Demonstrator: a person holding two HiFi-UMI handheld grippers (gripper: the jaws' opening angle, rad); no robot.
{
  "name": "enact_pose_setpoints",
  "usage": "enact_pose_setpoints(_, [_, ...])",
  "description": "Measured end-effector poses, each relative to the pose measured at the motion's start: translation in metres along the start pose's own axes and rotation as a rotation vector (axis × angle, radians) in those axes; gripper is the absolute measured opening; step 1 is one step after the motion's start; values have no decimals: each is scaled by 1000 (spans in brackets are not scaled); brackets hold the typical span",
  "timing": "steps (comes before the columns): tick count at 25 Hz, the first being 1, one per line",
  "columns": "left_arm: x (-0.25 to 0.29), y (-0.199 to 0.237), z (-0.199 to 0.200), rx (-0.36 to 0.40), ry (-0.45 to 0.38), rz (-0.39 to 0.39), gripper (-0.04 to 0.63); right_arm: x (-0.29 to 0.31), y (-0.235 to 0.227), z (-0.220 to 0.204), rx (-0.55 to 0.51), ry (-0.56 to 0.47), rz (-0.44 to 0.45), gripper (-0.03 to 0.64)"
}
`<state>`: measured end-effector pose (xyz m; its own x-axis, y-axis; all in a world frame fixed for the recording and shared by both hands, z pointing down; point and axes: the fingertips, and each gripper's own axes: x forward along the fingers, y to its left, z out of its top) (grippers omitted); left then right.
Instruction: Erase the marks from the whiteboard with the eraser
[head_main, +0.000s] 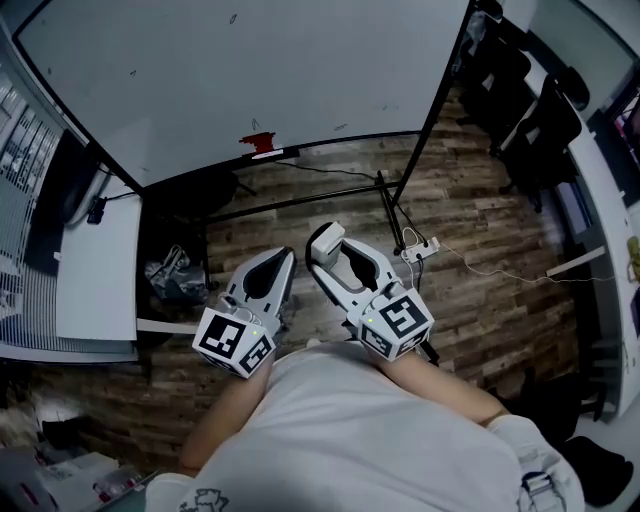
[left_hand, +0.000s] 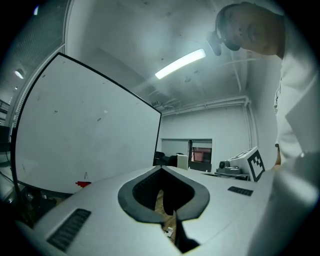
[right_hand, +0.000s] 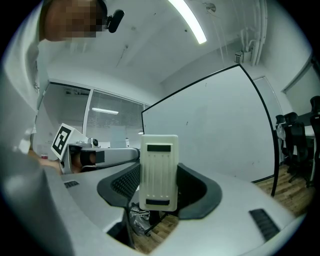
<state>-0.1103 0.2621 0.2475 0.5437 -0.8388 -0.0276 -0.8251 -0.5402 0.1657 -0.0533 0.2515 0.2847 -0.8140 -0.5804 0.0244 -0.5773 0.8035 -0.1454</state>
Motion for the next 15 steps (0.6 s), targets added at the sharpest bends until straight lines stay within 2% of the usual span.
enact_pose_setpoints(9, [-15,25,-14,-32,17,-16,6,26,19,-16,12,30,23,233])
enact_pose_setpoints(15, [-5,34,-8,-38,14,-9,6,36,5,-11,5,21,18,233])
